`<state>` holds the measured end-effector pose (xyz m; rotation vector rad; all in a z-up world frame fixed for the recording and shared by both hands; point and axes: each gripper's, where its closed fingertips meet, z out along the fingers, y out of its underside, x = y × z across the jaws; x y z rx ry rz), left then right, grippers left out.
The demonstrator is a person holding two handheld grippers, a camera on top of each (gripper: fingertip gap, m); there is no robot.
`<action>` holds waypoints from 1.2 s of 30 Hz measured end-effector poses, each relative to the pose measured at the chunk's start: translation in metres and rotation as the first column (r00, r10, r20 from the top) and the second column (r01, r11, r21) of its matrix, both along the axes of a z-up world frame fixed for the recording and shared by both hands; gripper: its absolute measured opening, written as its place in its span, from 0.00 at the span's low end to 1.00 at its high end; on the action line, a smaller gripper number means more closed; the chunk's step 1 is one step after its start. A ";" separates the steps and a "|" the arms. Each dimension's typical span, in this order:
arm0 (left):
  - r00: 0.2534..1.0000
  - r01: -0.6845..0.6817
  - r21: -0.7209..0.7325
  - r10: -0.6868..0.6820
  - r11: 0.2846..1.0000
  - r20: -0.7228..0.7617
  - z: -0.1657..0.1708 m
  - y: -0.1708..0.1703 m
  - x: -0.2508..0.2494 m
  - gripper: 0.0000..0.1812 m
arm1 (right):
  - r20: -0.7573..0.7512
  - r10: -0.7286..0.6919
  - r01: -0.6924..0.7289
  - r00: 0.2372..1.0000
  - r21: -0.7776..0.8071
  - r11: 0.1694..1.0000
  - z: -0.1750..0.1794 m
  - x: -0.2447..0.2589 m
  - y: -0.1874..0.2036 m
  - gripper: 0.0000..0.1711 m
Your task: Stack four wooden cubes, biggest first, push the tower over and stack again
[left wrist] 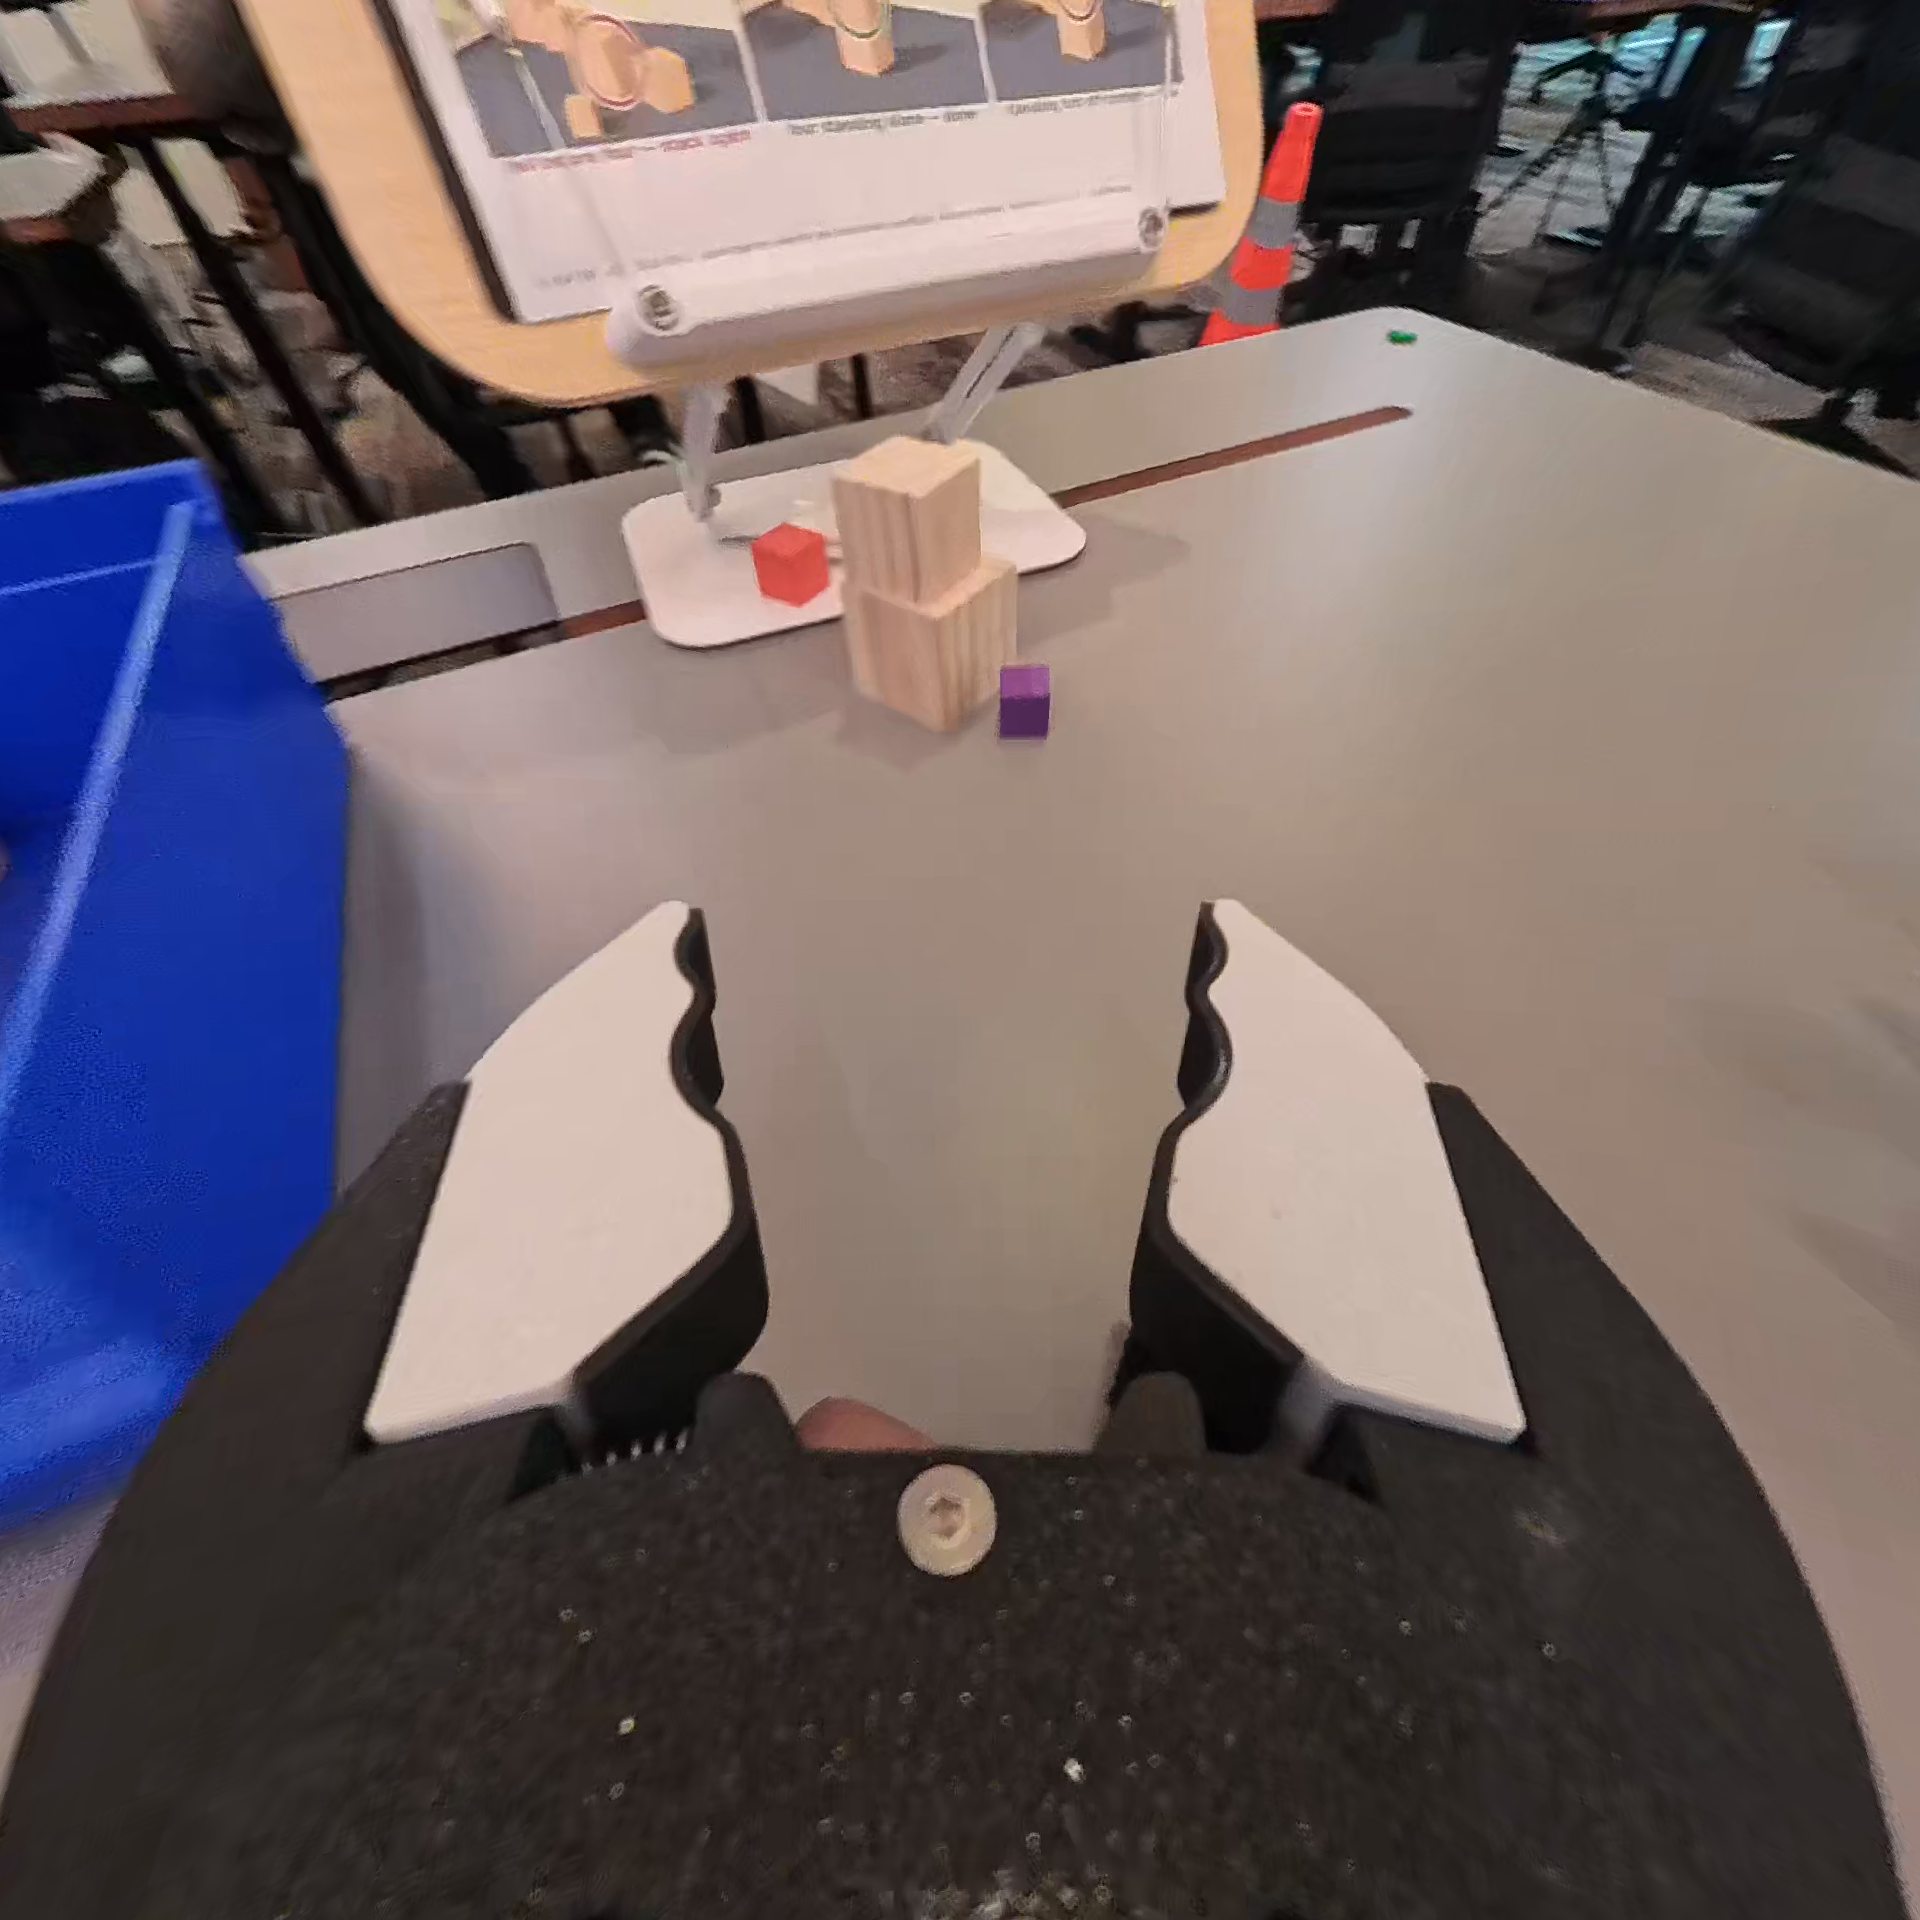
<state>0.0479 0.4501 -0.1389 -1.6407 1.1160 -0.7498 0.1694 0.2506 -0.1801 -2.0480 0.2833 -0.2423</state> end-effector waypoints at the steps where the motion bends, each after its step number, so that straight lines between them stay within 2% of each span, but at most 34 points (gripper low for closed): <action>1: 1.000 0.021 -0.020 -0.021 1.000 -0.008 -0.002 0.009 0.017 0.48 | 0.000 0.004 -0.004 1.000 0.002 1.000 0.001 0.001 0.001 0.49; 4: 0.995 0.085 -0.061 -0.088 0.994 -0.043 -0.013 0.037 0.068 0.49 | -0.013 0.015 -0.015 1.000 0.006 1.000 -0.001 0.002 0.003 0.49; 9: 0.988 0.104 -0.121 -0.116 0.987 -0.104 -0.031 0.087 0.139 0.51 | -0.070 0.041 -0.040 0.997 0.011 0.999 -0.010 -0.001 0.006 0.48; 14: 0.975 0.182 -0.114 -0.194 0.977 -0.110 -0.032 0.103 0.183 0.49 | -0.087 0.059 -0.059 0.994 0.000 0.998 -0.015 -0.003 0.009 0.48; 18: 0.968 0.205 -0.083 -0.215 0.975 -0.133 -0.033 0.105 0.197 0.42 | -0.113 0.067 -0.066 0.991 0.012 0.998 -0.015 -0.003 0.010 0.47; 25: 0.954 0.249 -0.062 -0.256 0.966 -0.155 -0.039 0.100 0.199 0.40 | -0.140 0.075 -0.074 0.987 0.019 0.997 -0.016 -0.003 0.009 0.46; 29: 0.911 0.331 -0.120 -0.350 0.936 -0.219 -0.055 0.087 0.201 0.51 | -0.136 0.078 -0.078 0.988 0.009 0.997 -0.017 -0.003 0.007 0.46; 32: 0.881 0.360 -0.120 -0.379 0.925 -0.282 -0.068 0.087 0.199 0.53 | -0.134 0.077 -0.078 0.988 0.000 0.997 -0.018 -0.003 0.007 0.46; 34: 0.874 0.363 -0.118 -0.382 0.924 -0.301 -0.074 0.090 0.198 0.48 | -0.133 0.079 -0.080 0.988 -0.003 0.997 -0.018 -0.003 0.007 0.46; 36: 0.875 0.357 -0.101 -0.370 0.929 -0.311 -0.076 0.096 0.197 0.36 | -0.131 0.083 -0.085 0.988 -0.010 0.996 -0.019 -0.004 0.007 0.46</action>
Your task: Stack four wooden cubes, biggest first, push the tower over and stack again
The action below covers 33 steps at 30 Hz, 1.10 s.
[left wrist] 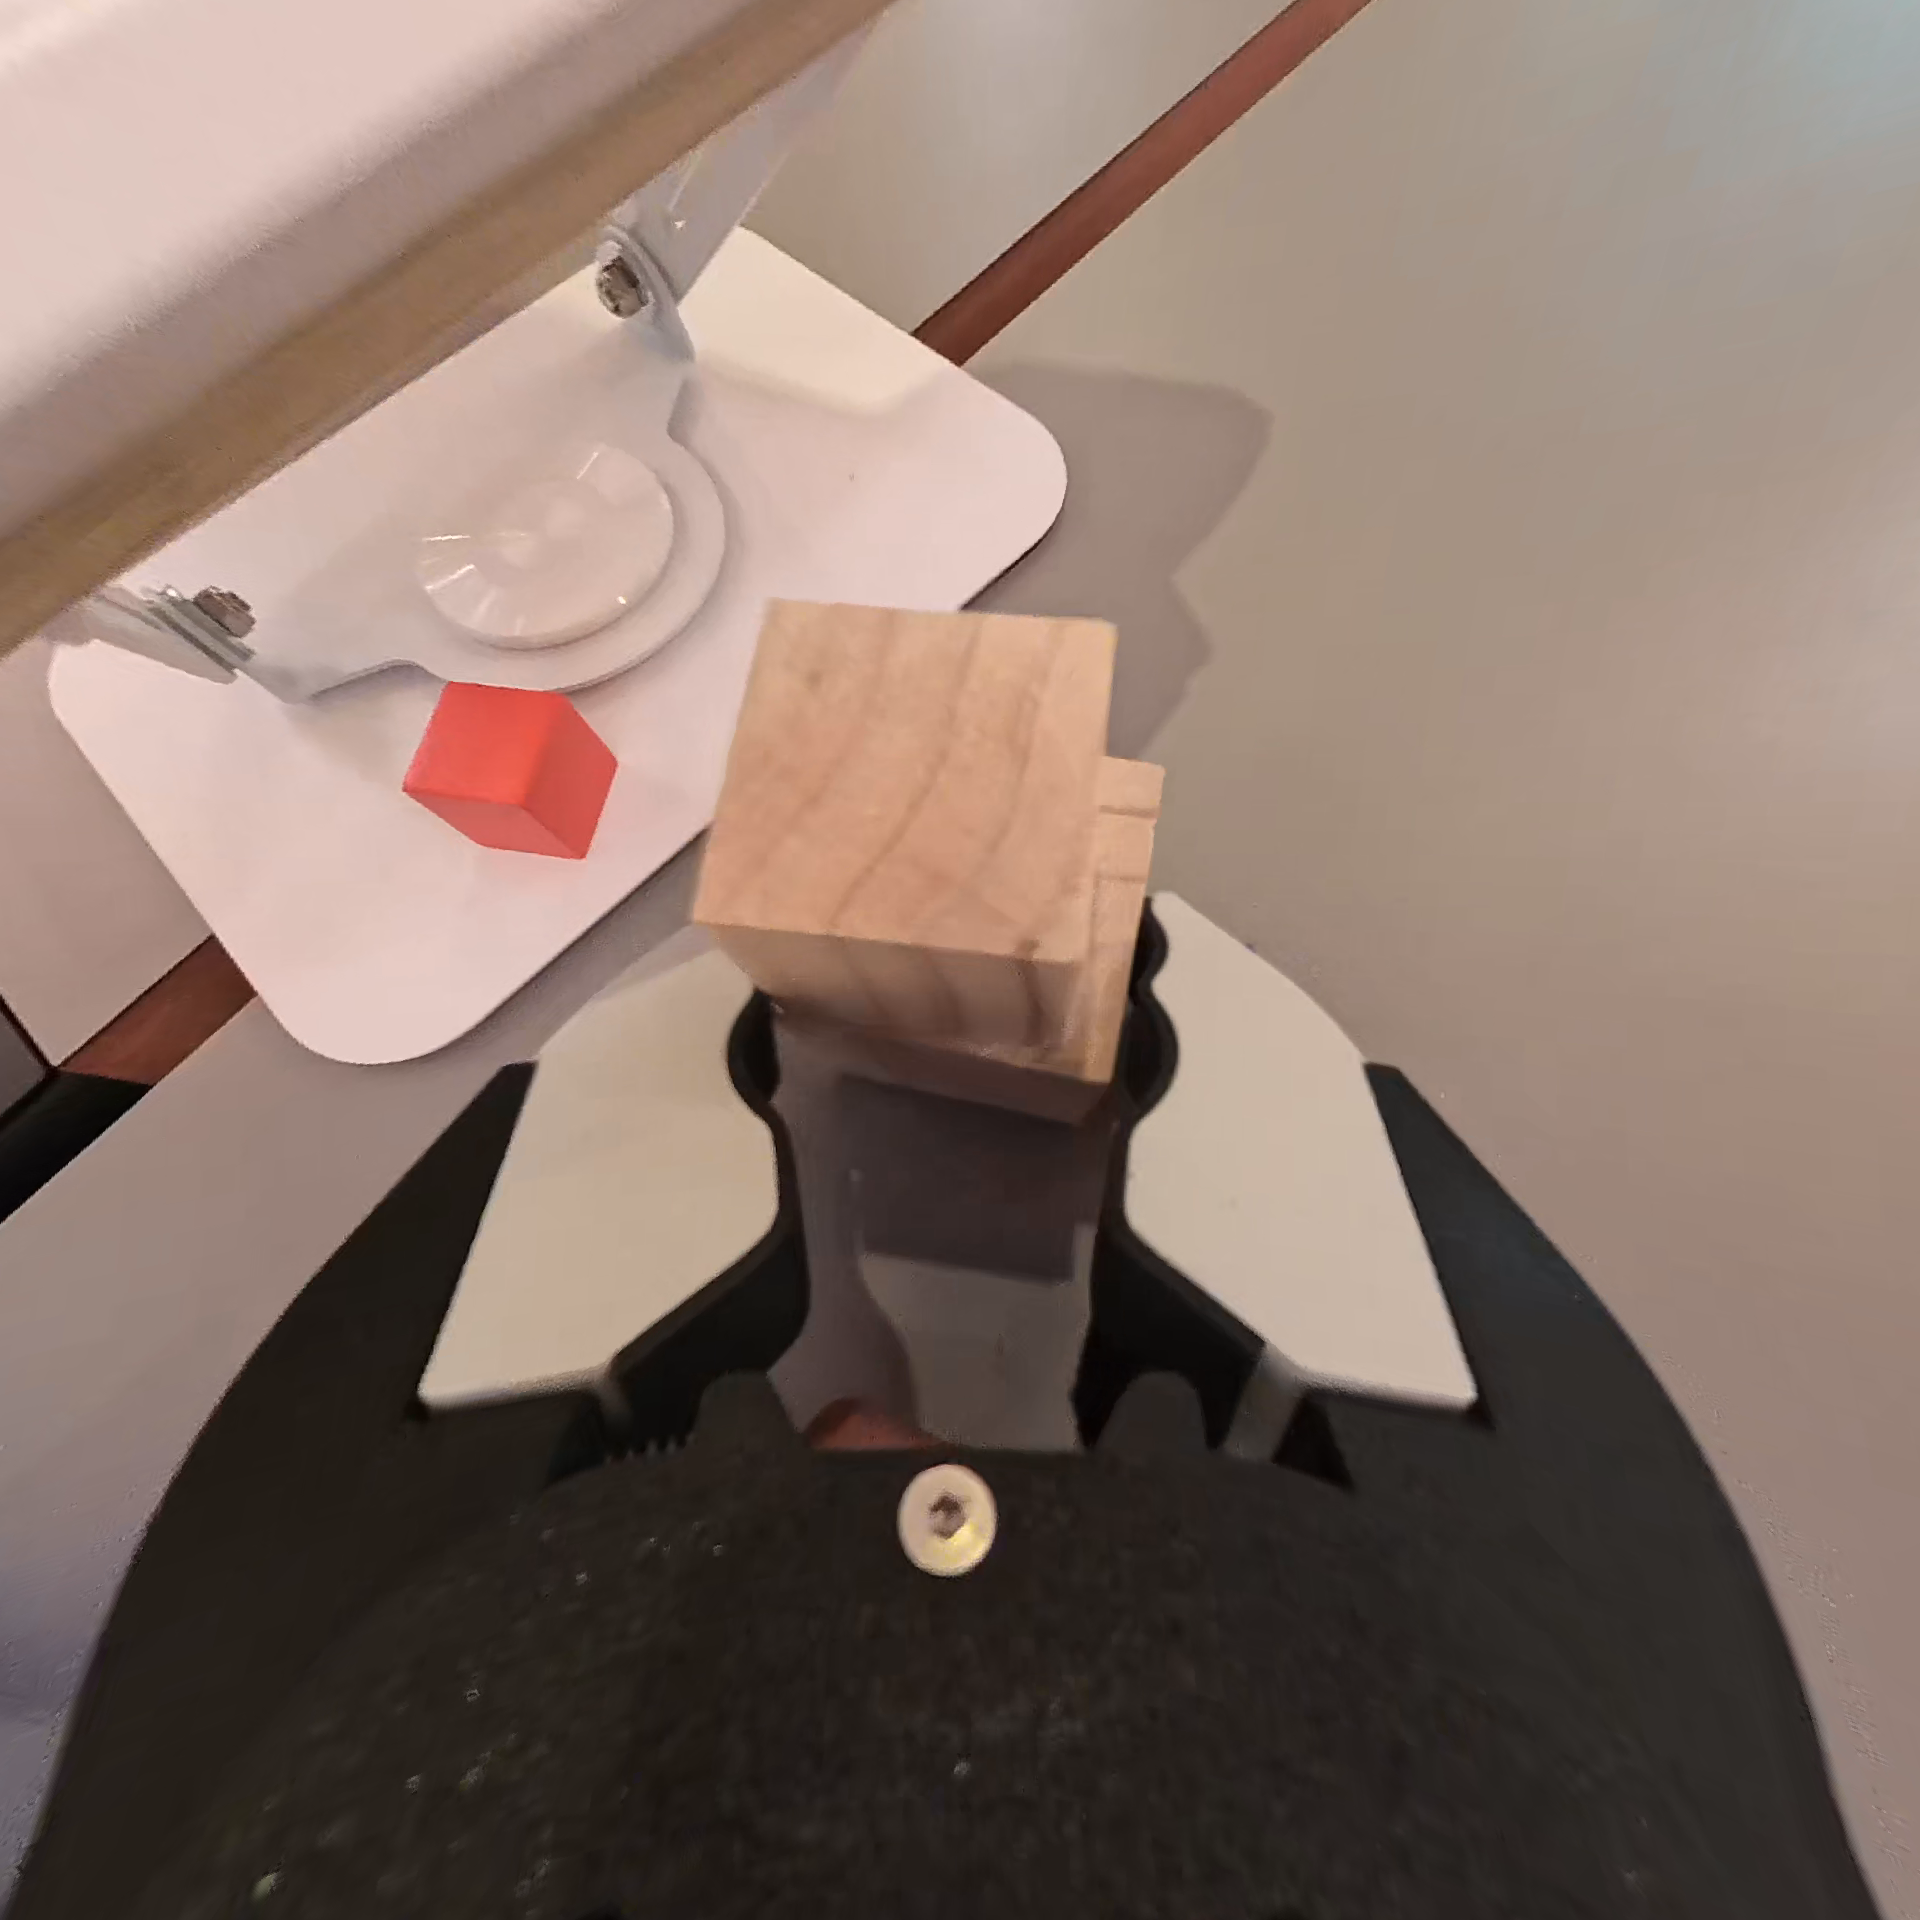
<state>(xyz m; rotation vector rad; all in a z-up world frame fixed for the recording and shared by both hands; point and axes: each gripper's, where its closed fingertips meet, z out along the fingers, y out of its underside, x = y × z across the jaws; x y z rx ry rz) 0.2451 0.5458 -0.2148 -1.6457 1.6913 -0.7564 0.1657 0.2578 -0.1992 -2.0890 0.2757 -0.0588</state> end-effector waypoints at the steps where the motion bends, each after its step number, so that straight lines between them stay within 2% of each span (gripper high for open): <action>1: 1.000 0.010 -0.009 -0.010 1.000 0.003 0.000 -0.001 0.000 0.35 | 0.002 0.002 -0.002 1.000 -0.004 1.000 -0.001 0.000 0.000 0.46; 9: 0.999 0.050 -0.005 -0.050 0.999 -0.006 0.001 -0.013 -0.016 0.35 | -0.006 0.008 -0.008 1.000 -0.007 1.000 -0.001 -0.001 0.000 0.44; 13: 0.996 0.079 -0.038 -0.077 0.996 0.048 0.016 -0.027 -0.034 0.35 | 0.000 0.016 -0.016 1.000 -0.010 1.000 0.000 -0.003 -0.001 0.44; 15: 0.991 0.121 -0.069 -0.117 0.990 0.068 0.020 -0.042 -0.047 0.35 | 0.004 0.020 -0.020 1.000 -0.010 1.000 0.001 -0.004 -0.001 0.44; 19: 0.977 0.209 -0.076 -0.206 0.975 0.050 0.008 -0.078 -0.072 0.35 | 0.008 0.027 -0.027 1.000 -0.007 1.000 0.003 -0.007 0.000 0.43; 25: 0.941 0.338 -0.037 -0.337 0.940 0.044 0.003 -0.126 -0.089 0.34 | 0.019 0.033 -0.033 0.999 -0.008 0.999 0.006 -0.009 0.000 0.43; 33: 0.904 0.427 0.002 -0.427 0.904 0.031 0.001 -0.159 -0.103 0.35 | 0.033 0.045 -0.044 0.998 -0.018 0.999 0.008 -0.010 -0.002 0.43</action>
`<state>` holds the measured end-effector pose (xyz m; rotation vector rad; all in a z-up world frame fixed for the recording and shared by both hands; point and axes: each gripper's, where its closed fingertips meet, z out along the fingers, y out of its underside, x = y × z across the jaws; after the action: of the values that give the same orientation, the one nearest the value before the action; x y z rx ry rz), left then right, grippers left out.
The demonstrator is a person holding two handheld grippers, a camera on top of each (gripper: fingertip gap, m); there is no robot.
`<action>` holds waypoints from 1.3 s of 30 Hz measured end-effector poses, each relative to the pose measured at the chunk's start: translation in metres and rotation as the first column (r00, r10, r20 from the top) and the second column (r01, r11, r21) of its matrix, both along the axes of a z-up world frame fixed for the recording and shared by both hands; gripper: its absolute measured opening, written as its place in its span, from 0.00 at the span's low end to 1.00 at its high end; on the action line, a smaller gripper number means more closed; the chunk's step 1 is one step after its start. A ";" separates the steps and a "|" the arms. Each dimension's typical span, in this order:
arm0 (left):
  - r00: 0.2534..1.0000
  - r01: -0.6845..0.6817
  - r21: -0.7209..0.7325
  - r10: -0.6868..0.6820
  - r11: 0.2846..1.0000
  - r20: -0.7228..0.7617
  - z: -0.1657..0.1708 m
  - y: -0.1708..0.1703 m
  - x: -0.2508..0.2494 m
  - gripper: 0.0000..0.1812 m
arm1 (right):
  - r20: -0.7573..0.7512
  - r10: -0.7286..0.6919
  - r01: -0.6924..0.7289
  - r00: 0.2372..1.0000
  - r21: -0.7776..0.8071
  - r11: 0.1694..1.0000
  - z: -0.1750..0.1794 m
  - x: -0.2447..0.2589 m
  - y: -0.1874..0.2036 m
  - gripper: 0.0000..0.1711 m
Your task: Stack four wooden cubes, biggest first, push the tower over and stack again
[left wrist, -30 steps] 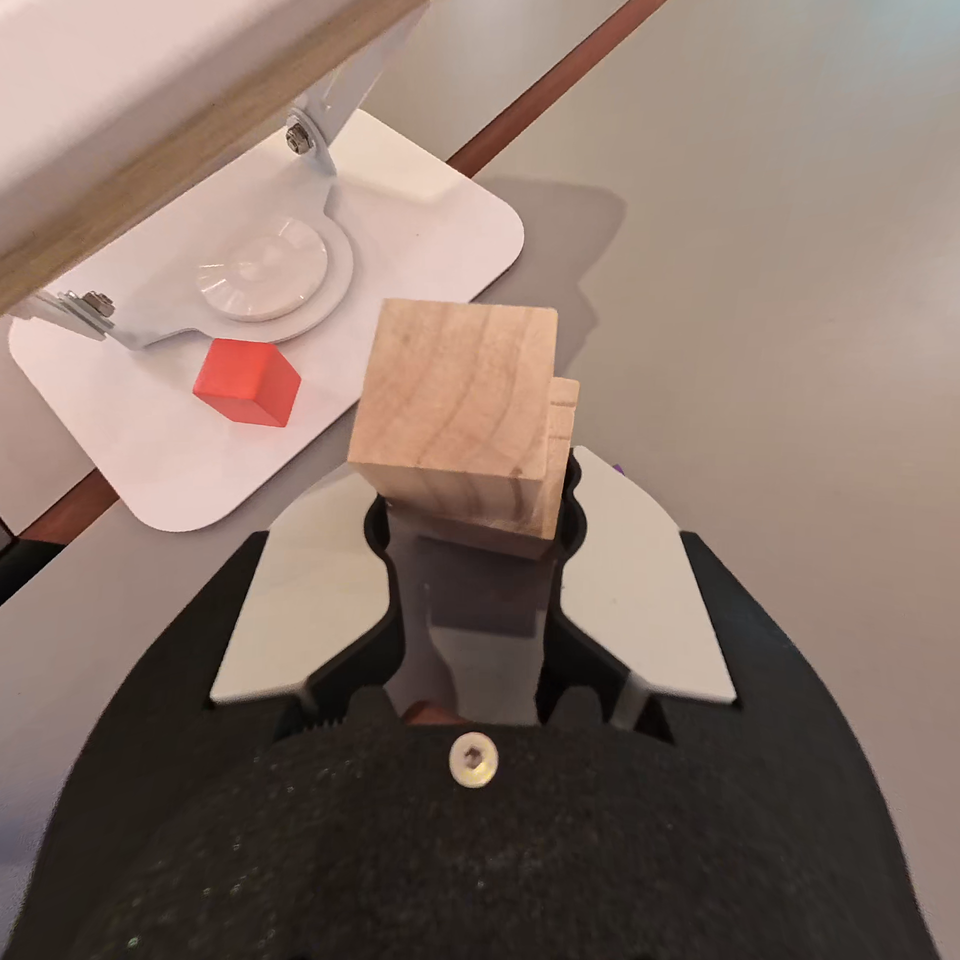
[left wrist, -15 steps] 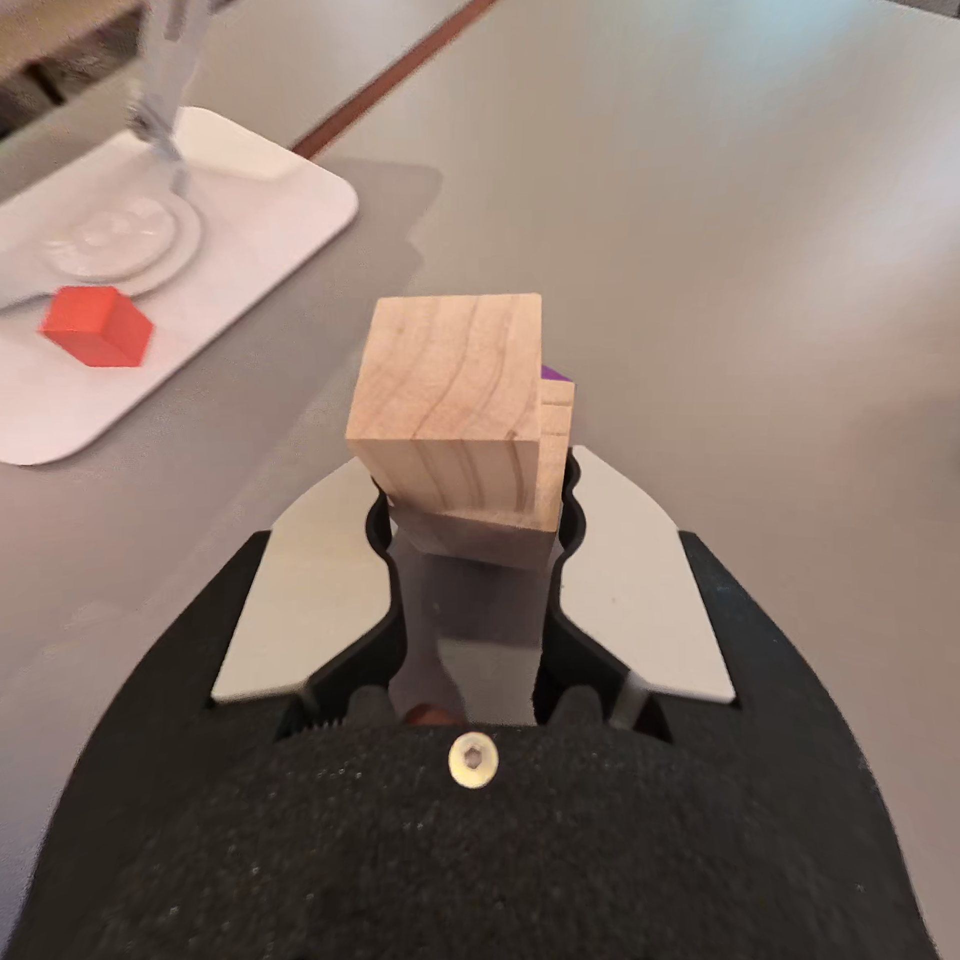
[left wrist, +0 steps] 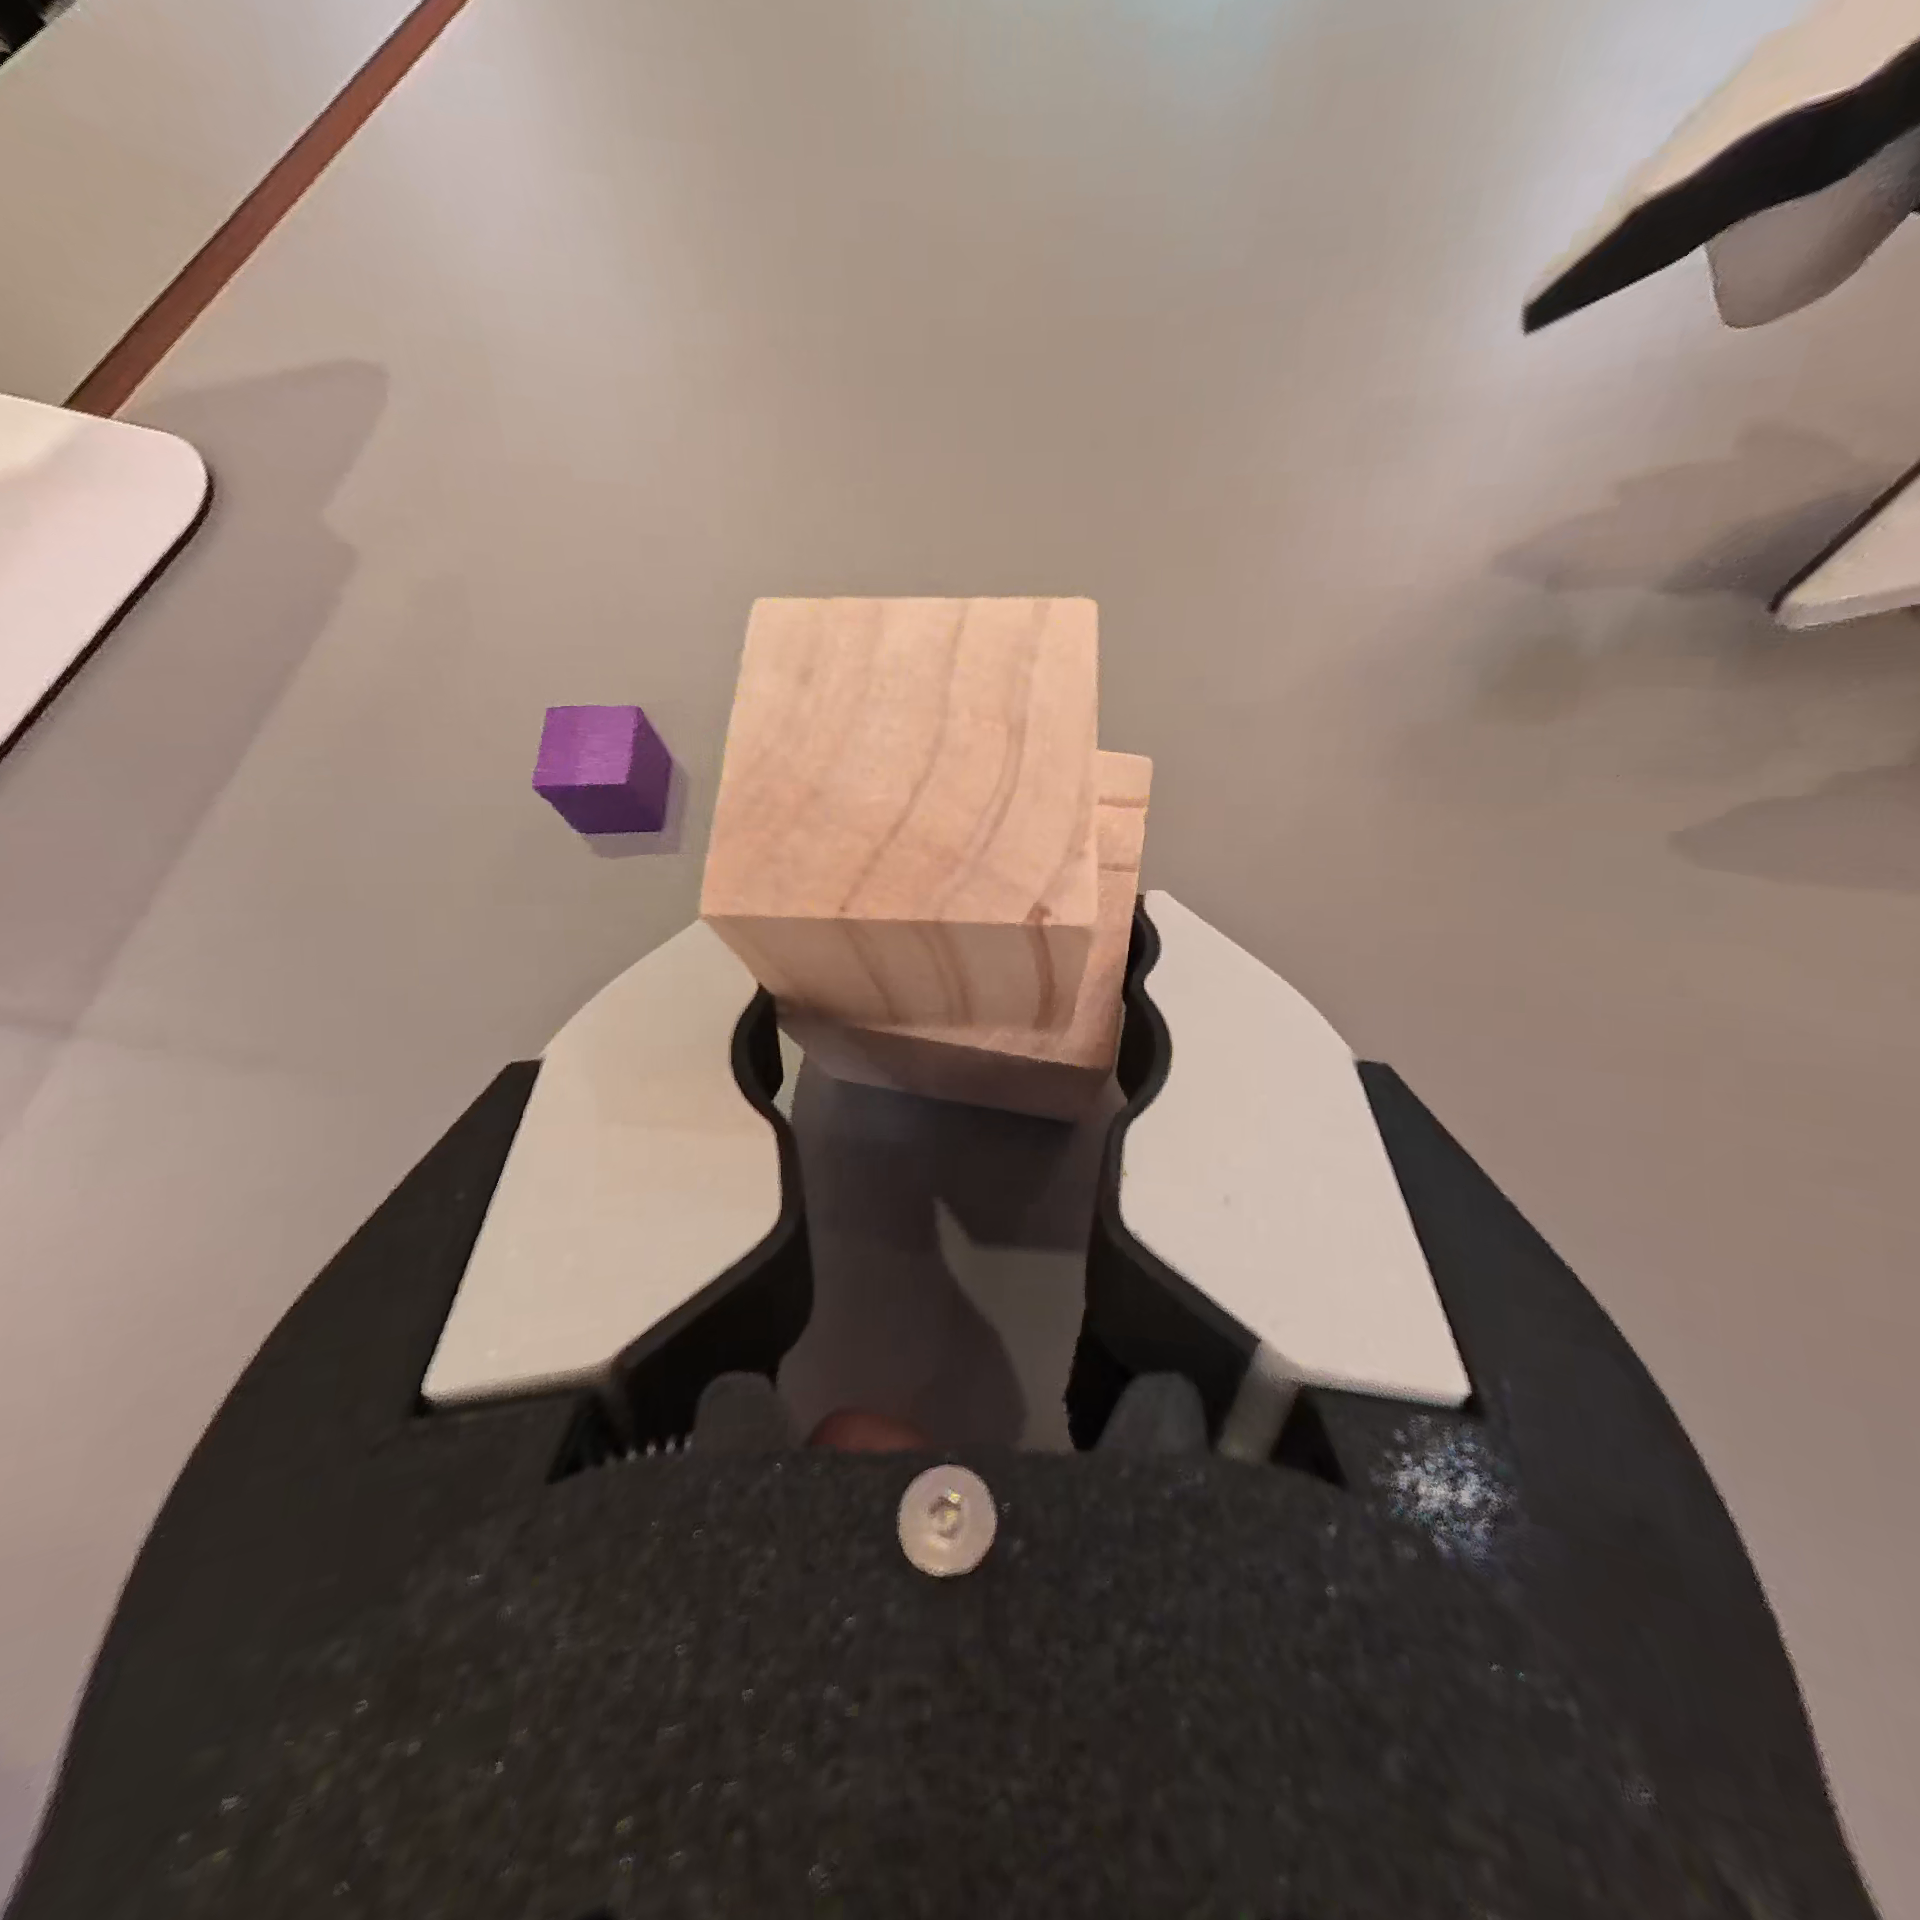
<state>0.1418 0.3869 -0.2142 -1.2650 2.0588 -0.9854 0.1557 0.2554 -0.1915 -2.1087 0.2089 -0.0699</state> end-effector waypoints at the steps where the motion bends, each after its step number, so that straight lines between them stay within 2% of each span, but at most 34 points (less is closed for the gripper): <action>1: 1.000 -0.013 0.007 0.013 1.000 0.005 0.000 0.000 -0.002 0.35 | 0.000 0.000 0.000 1.000 -0.002 1.000 0.000 0.000 0.000 0.43; 2: 0.999 -0.037 0.027 0.037 0.999 0.018 0.001 0.003 -0.004 0.36 | 0.001 0.000 0.000 1.000 -0.007 1.000 -0.001 0.000 -0.001 0.43; 4: 0.997 -0.077 0.068 0.076 0.995 0.022 0.004 0.005 -0.014 0.52 | 0.003 -0.002 0.002 1.000 -0.014 1.000 -0.002 0.001 -0.002 0.43; 6: 0.991 -0.135 0.073 0.133 0.988 0.029 0.012 0.004 -0.030 0.54 | 0.006 -0.007 0.007 1.000 -0.017 1.000 -0.001 0.002 -0.003 0.43; 9: 0.934 -0.349 0.026 0.345 0.937 0.089 0.028 0.011 -0.056 0.54 | 0.014 -0.011 0.011 1.000 -0.016 1.000 0.000 0.003 -0.003 0.43; 11: 0.831 -0.534 -0.075 0.539 0.842 0.138 0.038 0.021 -0.077 0.51 | 0.021 -0.014 0.015 1.000 -0.020 1.000 0.000 0.003 -0.003 0.43; 13: 0.699 -0.666 -0.222 0.699 0.712 0.147 0.042 0.027 -0.101 0.49 | 0.029 -0.017 0.018 0.999 -0.025 1.000 -0.001 0.003 -0.004 0.43; 14: 0.646 -0.701 -0.287 0.752 0.653 0.135 0.041 0.027 -0.112 0.49 | 0.033 -0.018 0.019 0.999 -0.030 0.999 -0.003 0.004 -0.004 0.43; 17: 0.540 -0.739 -0.363 0.821 0.567 0.183 0.051 0.027 -0.136 0.49 | 0.033 -0.024 0.025 0.999 -0.039 0.999 -0.006 0.005 -0.004 0.43; 18: 0.517 -0.742 -0.364 0.826 0.563 0.224 0.058 0.028 -0.142 0.48 | 0.031 -0.024 0.025 0.999 -0.039 0.999 -0.007 0.005 -0.004 0.43; 19: 0.524 -0.735 -0.355 0.816 0.578 0.243 0.060 0.025 -0.143 0.46 | 0.030 -0.024 0.025 0.999 -0.041 0.999 -0.008 0.006 -0.004 0.43; 22: 0.559 -0.742 -0.300 0.801 0.599 0.216 0.051 0.022 -0.144 0.48 | 0.028 -0.023 0.024 0.999 -0.044 0.999 -0.009 0.005 -0.004 0.43; 26: 0.577 -0.739 -0.310 0.800 0.598 0.167 0.045 0.023 -0.141 0.48 | 0.032 -0.020 0.022 0.999 -0.050 0.999 -0.010 0.005 -0.004 0.43; 29: 0.595 -0.736 -0.266 0.782 0.622 0.183 0.046 0.029 -0.132 0.48 | 0.027 -0.016 0.018 0.999 -0.049 0.999 -0.011 0.005 -0.004 0.43; 31: 0.611 -0.727 -0.206 0.753 0.655 0.244 0.056 0.044 -0.117 0.47 | 0.023 -0.012 0.013 1.000 -0.047 0.999 -0.011 0.004 -0.004 0.42; 35: 0.627 -0.700 -0.113 0.682 0.706 0.376 0.081 0.100 -0.059 0.42 | 0.016 -0.002 0.003 1.000 -0.049 0.999 -0.013 0.003 -0.002 0.42; 39: 0.625 -0.707 -0.152 0.710 0.691 0.324 0.078 0.156 0.007 0.43 | 0.013 0.005 -0.004 1.000 -0.050 0.999 -0.013 0.002 -0.002 0.42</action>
<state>0.1484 0.5425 -0.1364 -1.5748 1.0869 -0.7532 0.1580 0.2531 -0.2043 -2.1575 0.1963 -0.0875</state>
